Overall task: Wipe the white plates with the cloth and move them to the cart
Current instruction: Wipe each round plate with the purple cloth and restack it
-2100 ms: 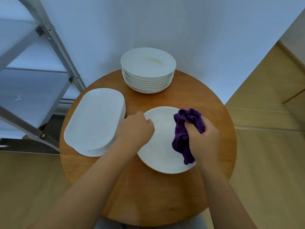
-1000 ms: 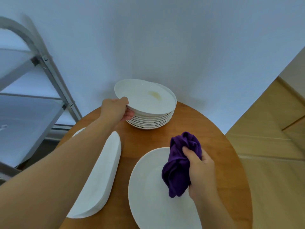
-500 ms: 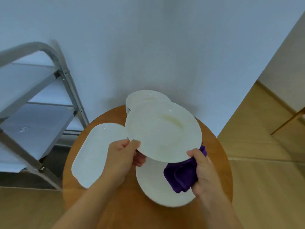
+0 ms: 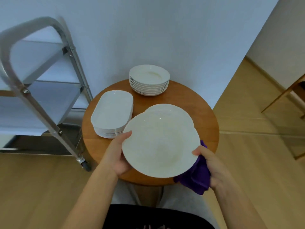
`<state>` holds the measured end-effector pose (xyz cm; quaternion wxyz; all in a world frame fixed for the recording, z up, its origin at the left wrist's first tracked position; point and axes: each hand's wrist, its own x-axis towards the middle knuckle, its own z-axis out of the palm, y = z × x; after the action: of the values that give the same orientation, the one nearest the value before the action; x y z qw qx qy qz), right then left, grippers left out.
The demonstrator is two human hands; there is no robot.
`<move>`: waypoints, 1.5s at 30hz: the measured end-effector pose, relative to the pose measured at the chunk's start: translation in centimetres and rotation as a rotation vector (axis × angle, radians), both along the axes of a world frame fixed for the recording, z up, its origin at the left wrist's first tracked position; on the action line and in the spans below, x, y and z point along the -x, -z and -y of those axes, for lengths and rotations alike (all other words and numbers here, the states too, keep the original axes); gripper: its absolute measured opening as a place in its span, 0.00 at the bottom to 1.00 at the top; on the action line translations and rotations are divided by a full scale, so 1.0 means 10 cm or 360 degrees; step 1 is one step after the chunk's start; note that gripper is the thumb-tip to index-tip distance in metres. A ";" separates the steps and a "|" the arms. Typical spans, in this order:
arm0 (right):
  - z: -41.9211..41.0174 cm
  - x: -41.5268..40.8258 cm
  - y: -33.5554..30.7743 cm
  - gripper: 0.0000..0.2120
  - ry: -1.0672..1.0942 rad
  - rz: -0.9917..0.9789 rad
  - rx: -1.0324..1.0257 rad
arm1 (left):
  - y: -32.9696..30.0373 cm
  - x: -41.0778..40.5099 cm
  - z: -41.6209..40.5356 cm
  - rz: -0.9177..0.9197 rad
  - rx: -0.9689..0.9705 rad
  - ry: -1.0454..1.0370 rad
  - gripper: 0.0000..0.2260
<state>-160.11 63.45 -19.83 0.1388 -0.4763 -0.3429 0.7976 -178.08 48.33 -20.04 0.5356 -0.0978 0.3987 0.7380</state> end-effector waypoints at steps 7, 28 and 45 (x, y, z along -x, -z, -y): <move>0.05 -0.08 -0.08 0.10 0.0418 -0.0003 -0.0644 | 0.05 -0.23 0.16 -0.0040 -0.0184 -0.0330 0.09; 0.71 0.84 0.13 0.33 -0.1236 0.0225 -0.2205 | 0.09 -0.59 0.24 -0.0145 -0.0432 -0.0321 0.21; 0.02 0.01 -0.07 0.30 -0.2154 0.0357 -0.2278 | 0.11 -0.55 0.36 -0.0130 -0.0411 -0.0351 0.19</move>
<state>-160.21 63.21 -19.10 -0.1244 -0.0566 -0.9548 0.2638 -172.56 44.69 -21.09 0.4427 -0.0413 0.3089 0.8408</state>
